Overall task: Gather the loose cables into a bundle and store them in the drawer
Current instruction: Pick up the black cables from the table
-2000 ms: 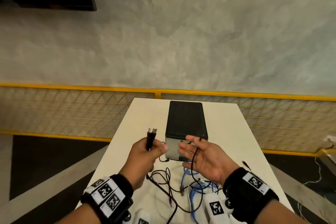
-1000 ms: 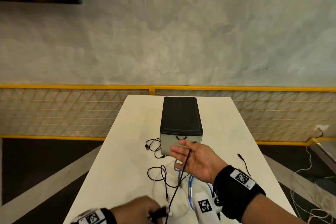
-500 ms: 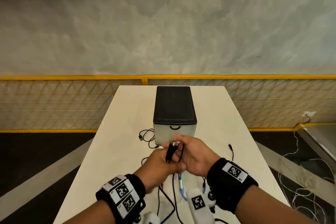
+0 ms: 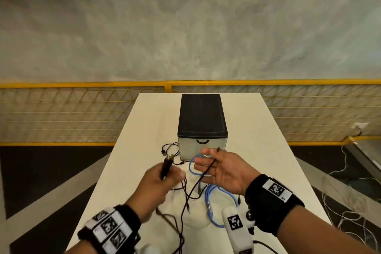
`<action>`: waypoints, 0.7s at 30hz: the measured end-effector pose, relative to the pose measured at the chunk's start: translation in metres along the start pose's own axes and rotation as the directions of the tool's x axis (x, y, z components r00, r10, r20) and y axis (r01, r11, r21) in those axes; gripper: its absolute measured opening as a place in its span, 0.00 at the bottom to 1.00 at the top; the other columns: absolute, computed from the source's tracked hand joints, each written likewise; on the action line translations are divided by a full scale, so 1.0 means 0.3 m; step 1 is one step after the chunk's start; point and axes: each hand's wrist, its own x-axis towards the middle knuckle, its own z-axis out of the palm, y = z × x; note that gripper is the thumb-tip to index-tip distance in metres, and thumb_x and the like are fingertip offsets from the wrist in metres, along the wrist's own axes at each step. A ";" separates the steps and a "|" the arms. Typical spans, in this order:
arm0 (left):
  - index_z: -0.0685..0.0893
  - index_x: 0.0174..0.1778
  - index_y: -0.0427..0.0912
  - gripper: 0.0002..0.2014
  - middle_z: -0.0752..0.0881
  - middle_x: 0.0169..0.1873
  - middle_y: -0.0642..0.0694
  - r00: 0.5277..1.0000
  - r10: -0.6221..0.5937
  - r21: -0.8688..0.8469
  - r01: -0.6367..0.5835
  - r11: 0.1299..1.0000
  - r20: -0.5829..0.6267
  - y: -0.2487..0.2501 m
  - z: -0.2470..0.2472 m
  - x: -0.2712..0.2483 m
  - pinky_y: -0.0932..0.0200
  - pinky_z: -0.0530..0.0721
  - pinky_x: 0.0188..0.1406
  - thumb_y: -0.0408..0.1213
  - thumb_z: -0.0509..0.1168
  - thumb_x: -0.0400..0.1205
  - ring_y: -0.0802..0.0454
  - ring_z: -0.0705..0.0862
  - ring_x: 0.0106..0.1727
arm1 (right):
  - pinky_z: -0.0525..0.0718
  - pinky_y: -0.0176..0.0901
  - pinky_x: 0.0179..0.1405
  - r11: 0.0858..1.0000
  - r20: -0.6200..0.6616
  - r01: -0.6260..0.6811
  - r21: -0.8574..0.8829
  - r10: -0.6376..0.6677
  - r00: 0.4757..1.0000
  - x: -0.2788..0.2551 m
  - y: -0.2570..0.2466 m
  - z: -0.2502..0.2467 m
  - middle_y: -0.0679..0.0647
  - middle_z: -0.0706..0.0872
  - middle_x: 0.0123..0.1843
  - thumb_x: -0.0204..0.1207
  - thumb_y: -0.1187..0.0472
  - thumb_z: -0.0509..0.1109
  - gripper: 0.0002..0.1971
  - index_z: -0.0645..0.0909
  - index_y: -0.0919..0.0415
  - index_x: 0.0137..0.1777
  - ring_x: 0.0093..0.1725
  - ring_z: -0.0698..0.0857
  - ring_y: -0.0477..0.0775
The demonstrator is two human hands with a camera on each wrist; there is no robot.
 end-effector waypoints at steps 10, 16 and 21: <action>0.85 0.25 0.49 0.16 0.88 0.27 0.55 0.991 0.112 0.043 -0.116 0.992 0.074 0.030 0.188 0.055 0.64 0.84 0.38 0.26 0.74 0.74 0.61 0.86 0.33 | 0.76 0.50 0.43 0.996 0.138 -0.081 -0.021 0.083 0.987 -0.037 0.009 0.043 0.61 0.83 0.48 0.82 0.51 0.63 0.13 0.83 0.59 0.50 0.41 0.79 0.57; 0.84 0.26 0.45 0.12 0.87 0.27 0.55 0.963 -0.088 0.206 0.035 0.978 0.255 -0.081 0.092 -0.043 0.67 0.80 0.39 0.33 0.82 0.66 0.61 0.82 0.32 | 0.82 0.60 0.53 0.990 0.059 -0.091 0.112 0.085 0.995 -0.011 -0.060 0.009 0.62 0.92 0.54 0.86 0.59 0.55 0.09 0.76 0.60 0.54 0.60 0.88 0.60; 0.88 0.30 0.55 0.06 0.90 0.33 0.59 0.830 -0.229 0.486 -0.058 0.872 0.509 -0.105 -0.024 -0.108 0.73 0.80 0.52 0.41 0.75 0.72 0.67 0.88 0.46 | 0.83 0.62 0.53 0.988 -0.006 -0.040 0.149 0.041 0.999 0.022 -0.046 -0.023 0.65 0.92 0.54 0.87 0.60 0.54 0.09 0.76 0.60 0.56 0.52 0.92 0.62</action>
